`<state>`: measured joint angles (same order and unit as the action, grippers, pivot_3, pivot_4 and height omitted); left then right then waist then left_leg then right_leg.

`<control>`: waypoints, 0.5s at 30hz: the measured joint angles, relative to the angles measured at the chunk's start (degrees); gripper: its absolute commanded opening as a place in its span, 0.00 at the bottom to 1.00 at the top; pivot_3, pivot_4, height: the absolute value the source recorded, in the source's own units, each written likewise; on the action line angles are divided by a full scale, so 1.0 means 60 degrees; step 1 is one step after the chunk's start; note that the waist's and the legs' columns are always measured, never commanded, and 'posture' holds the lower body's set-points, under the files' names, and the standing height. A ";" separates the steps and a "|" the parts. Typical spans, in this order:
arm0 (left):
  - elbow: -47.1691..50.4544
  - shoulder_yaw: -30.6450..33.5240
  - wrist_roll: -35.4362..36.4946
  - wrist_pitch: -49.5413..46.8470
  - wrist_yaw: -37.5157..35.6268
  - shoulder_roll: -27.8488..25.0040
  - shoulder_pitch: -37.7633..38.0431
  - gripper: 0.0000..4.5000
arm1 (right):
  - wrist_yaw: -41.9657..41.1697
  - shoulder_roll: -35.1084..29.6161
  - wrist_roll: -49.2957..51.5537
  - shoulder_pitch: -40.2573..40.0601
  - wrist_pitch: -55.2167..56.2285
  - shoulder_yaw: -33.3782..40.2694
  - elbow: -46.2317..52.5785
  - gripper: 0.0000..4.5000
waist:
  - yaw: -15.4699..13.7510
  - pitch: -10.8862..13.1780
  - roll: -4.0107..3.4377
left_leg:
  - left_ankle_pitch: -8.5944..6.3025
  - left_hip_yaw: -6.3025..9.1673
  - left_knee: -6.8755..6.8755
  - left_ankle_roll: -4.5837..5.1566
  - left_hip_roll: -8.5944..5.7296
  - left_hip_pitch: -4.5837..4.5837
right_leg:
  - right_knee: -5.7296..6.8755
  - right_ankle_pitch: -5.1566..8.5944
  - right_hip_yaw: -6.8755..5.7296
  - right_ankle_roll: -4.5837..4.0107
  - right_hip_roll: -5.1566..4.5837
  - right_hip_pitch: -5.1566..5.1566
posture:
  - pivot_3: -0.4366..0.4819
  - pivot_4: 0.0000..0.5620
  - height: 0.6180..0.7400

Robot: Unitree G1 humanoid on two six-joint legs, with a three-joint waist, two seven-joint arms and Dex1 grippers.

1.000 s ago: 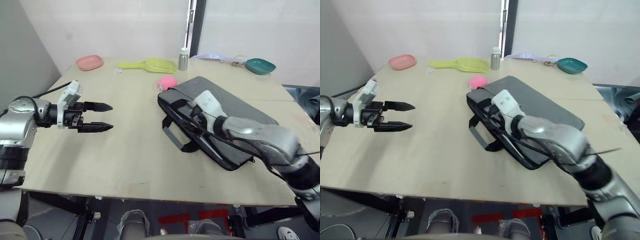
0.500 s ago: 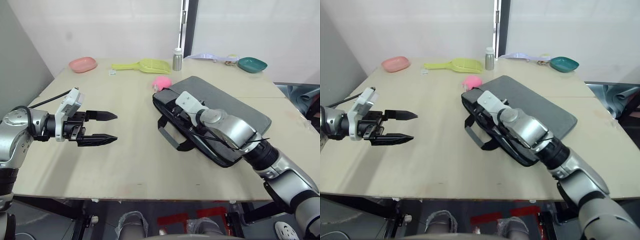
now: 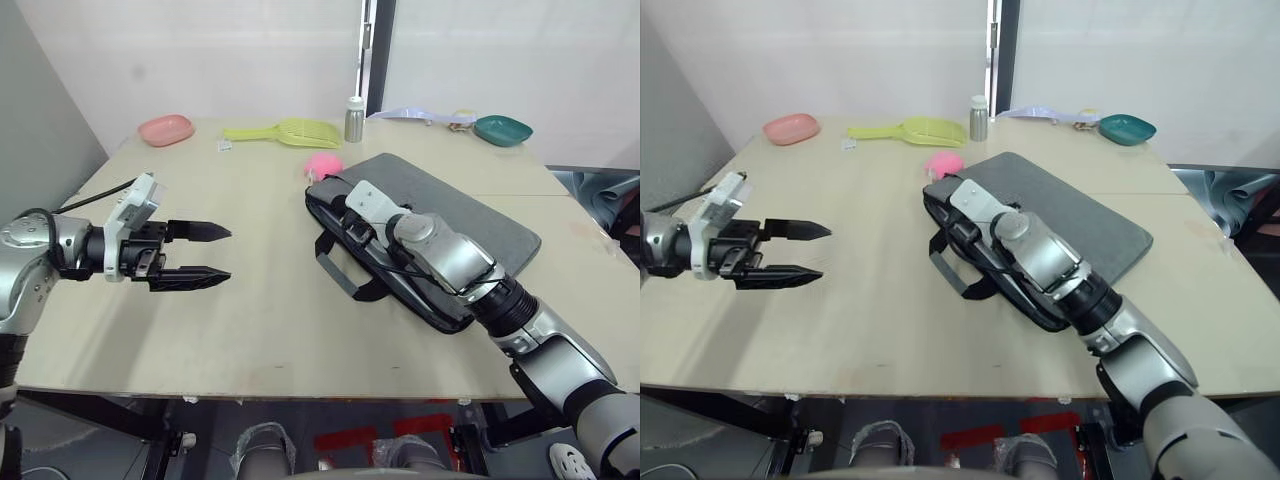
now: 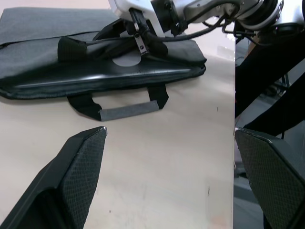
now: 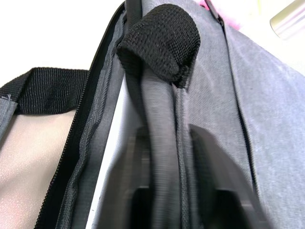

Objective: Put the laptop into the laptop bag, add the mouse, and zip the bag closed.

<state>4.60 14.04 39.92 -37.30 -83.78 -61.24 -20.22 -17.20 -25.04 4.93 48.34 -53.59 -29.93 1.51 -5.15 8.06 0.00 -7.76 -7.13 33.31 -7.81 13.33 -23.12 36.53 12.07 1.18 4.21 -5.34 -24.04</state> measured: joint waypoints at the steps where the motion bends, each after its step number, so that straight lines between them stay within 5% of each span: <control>1: -0.0051 0.0023 0.0014 -0.0002 -0.0068 -0.0062 0.0003 1.00 | -0.0088 0.0024 -0.0060 -0.0008 0.0021 0.0034 0.0005 0.01 | 0.0003 0.0000 0.0000 | 0.0000 -0.0001 0.0002 0.0000 0.0000 0.0002 | 0.0004 0.0000 0.0002 0.0000 0.0000 0.0000 | 0.48 0.27 1.00; 15: -0.1062 0.0039 0.0171 -0.0779 -0.0294 -0.0250 -0.0990 1.00 | -0.3141 -0.1550 -0.0327 -0.2251 0.1889 -0.0051 0.2921 0.01 | 0.0010 -0.0006 0.0009 | -0.0001 -0.0009 -0.0012 0.0002 0.0008 0.0029 | 0.0017 0.0017 0.0008 -0.0027 0.0008 0.0005 | 0.48 0.27 1.00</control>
<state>-1.77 14.28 40.94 -41.97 -85.54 -62.74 -26.16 -36.04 -34.33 2.96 34.83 -42.25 -30.24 19.04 -5.09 8.02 0.05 -7.76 -7.19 33.23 -7.80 13.37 -22.95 36.63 12.17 1.23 4.05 -5.29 -24.01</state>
